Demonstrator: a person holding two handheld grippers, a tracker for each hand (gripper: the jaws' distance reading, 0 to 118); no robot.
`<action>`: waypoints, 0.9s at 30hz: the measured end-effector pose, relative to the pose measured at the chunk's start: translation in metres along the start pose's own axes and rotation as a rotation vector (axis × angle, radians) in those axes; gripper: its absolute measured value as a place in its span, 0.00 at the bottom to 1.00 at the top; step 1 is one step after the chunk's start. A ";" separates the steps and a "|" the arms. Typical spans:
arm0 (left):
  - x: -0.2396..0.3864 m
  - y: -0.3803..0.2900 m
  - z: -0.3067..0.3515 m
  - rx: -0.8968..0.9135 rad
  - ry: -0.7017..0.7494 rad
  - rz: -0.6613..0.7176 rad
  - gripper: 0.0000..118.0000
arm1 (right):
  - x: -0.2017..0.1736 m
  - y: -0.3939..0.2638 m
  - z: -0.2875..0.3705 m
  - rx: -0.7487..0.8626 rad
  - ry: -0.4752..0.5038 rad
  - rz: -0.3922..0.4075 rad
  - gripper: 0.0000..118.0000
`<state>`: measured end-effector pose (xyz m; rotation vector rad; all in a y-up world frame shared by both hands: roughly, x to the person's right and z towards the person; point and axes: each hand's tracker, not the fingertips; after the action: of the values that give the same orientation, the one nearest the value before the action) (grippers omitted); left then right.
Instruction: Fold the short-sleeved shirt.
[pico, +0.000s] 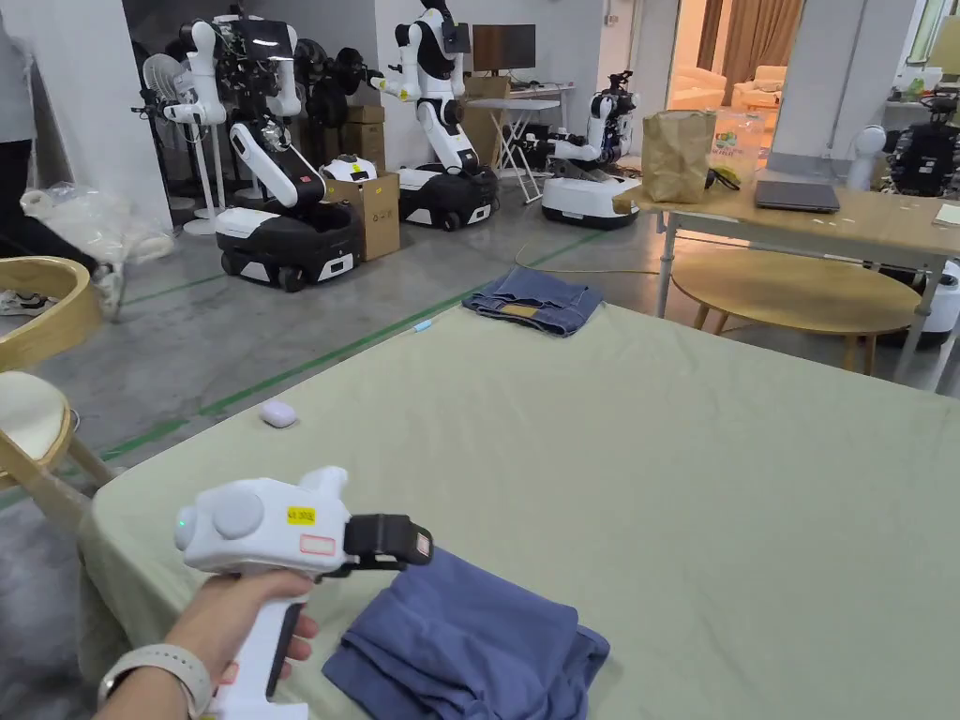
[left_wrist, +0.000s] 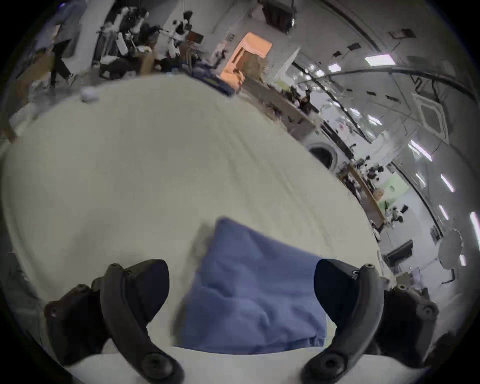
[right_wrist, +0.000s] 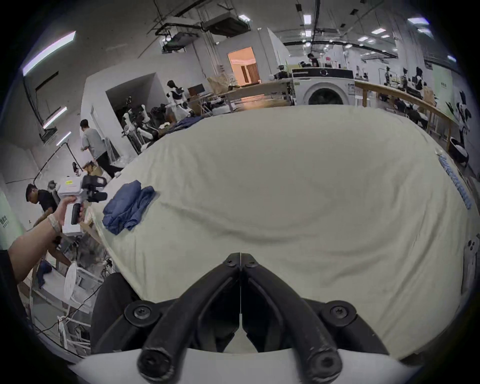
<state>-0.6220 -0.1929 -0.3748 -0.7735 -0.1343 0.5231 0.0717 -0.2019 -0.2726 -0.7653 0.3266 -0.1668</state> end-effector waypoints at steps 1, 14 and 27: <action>0.004 0.003 0.008 0.024 0.036 -0.016 0.94 | 0.001 0.000 0.004 0.007 0.001 0.003 0.00; 0.320 -0.053 0.036 0.560 0.171 -0.594 0.03 | 0.035 0.105 0.093 0.447 -0.223 0.083 0.00; 0.514 -0.087 0.041 0.660 0.007 -0.643 0.03 | 0.038 0.165 0.158 0.704 -0.442 0.173 0.00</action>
<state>-0.1558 0.0369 -0.3221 -0.0619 -0.1810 -0.0626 0.1668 0.0084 -0.2911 -0.0619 -0.0950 0.0566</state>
